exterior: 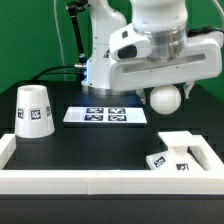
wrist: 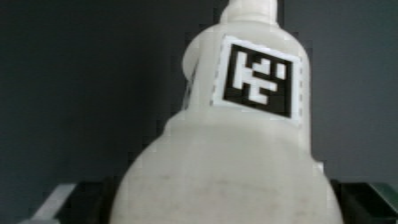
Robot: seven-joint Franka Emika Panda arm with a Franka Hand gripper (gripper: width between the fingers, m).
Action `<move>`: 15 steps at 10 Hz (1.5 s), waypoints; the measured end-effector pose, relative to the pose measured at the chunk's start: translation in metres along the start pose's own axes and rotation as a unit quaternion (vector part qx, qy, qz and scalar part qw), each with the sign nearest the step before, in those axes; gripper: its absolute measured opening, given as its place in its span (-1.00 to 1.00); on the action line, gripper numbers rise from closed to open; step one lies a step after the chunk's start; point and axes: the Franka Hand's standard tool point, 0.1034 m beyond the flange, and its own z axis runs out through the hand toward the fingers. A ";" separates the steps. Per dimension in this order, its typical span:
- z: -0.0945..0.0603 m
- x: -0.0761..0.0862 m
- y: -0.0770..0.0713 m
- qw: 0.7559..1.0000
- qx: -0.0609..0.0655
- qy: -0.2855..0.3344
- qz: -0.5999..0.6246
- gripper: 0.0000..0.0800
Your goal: Assemble lamp
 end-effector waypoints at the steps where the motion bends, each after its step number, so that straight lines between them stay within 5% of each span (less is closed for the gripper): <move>1: -0.006 0.005 0.003 0.999 -0.005 0.038 -0.009 0.45; 3: -0.019 0.019 0.009 0.993 -0.016 0.115 -0.018 0.45; 6: -0.017 0.023 0.018 0.975 -0.039 0.218 -0.019 0.45; 9: -0.022 0.026 0.025 0.967 -0.062 0.235 -0.083 0.45; 11: -0.039 0.036 0.014 0.958 -0.076 0.243 -0.132 0.45; 15: -0.043 0.041 0.010 0.956 -0.079 0.242 -0.143 0.45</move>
Offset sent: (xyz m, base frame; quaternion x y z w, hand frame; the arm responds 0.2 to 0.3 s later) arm 0.0000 0.0000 0.0000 0.0000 0.1938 0.0000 0.9810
